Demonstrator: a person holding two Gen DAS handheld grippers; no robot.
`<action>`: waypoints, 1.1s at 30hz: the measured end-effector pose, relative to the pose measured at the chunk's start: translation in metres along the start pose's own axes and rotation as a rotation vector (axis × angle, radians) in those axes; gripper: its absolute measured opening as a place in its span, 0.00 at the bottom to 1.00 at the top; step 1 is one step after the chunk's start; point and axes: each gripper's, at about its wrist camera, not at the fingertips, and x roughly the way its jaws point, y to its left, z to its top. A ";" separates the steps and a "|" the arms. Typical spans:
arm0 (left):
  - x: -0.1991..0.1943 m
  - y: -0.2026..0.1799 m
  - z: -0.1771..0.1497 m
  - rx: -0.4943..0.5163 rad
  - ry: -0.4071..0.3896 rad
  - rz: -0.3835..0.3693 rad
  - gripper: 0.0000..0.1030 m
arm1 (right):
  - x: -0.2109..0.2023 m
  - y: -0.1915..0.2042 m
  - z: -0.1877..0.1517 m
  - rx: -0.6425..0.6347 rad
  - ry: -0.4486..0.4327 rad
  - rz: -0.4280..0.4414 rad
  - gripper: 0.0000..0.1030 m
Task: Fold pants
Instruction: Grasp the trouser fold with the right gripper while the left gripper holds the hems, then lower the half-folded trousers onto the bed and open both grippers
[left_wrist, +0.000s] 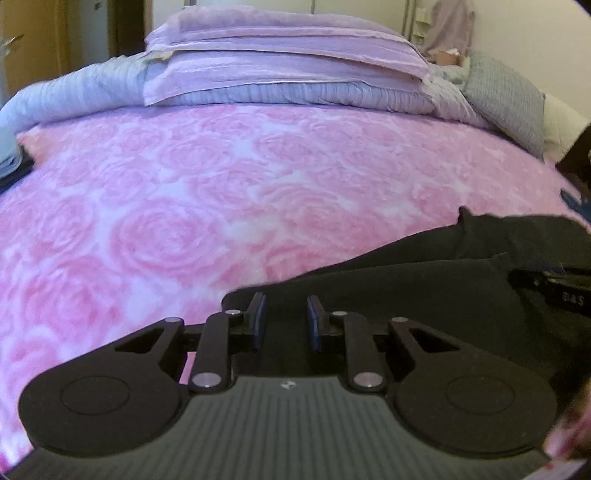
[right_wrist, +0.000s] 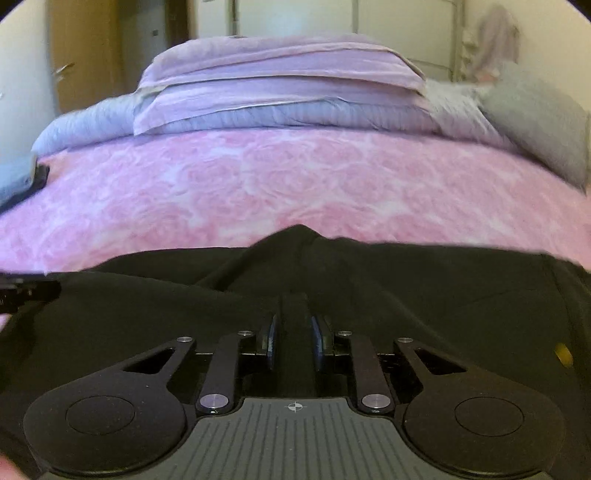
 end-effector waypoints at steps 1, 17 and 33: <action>-0.011 0.000 -0.003 -0.012 -0.012 -0.016 0.18 | -0.017 0.000 -0.005 -0.001 -0.018 0.009 0.15; -0.101 -0.046 -0.059 0.022 0.009 -0.003 0.26 | -0.094 0.034 -0.049 -0.032 0.053 0.001 0.27; -0.194 -0.095 -0.080 0.106 -0.005 -0.038 0.53 | -0.212 0.029 -0.061 0.086 -0.067 0.000 0.55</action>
